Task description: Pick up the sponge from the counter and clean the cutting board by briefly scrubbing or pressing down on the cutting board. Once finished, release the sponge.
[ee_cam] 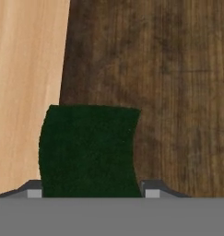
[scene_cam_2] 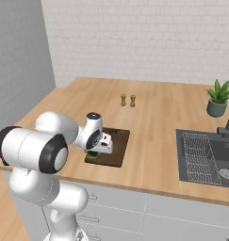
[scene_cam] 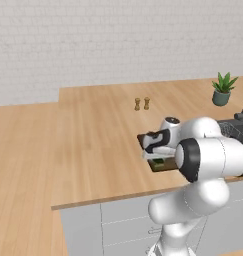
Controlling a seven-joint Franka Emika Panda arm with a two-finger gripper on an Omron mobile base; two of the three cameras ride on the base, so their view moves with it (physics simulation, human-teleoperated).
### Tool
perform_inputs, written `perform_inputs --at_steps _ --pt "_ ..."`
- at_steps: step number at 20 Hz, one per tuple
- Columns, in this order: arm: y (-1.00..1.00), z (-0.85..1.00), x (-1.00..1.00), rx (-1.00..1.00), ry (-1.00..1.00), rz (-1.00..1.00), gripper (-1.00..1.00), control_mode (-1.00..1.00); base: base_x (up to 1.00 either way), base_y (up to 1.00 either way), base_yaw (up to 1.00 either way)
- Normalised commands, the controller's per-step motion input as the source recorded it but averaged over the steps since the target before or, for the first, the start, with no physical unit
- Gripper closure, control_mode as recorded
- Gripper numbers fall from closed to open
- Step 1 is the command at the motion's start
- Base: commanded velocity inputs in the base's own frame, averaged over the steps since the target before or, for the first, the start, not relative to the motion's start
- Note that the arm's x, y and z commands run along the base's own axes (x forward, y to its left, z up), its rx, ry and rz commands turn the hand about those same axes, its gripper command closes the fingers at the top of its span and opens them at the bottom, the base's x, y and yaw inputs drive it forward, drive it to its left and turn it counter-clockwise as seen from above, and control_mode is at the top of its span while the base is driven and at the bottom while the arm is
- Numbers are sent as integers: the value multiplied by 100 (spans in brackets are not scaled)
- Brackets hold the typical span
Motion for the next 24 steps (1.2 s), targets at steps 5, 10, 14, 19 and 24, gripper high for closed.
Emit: perform_inputs --at_steps 5,10,14,19,24 --pt "0 -31 40 0 0 -3 100 -100 0 0 0" --pt "0 -36 44 0 0 -1 100 -100 0 0 0" --pt "0 -19 44 0 0 0 100 -100 0 0 0" --pt "0 -29 49 0 -5 0 100 -100 0 0 0" --pt "0 -32 57 0 -8 0 100 -100 0 0 0"
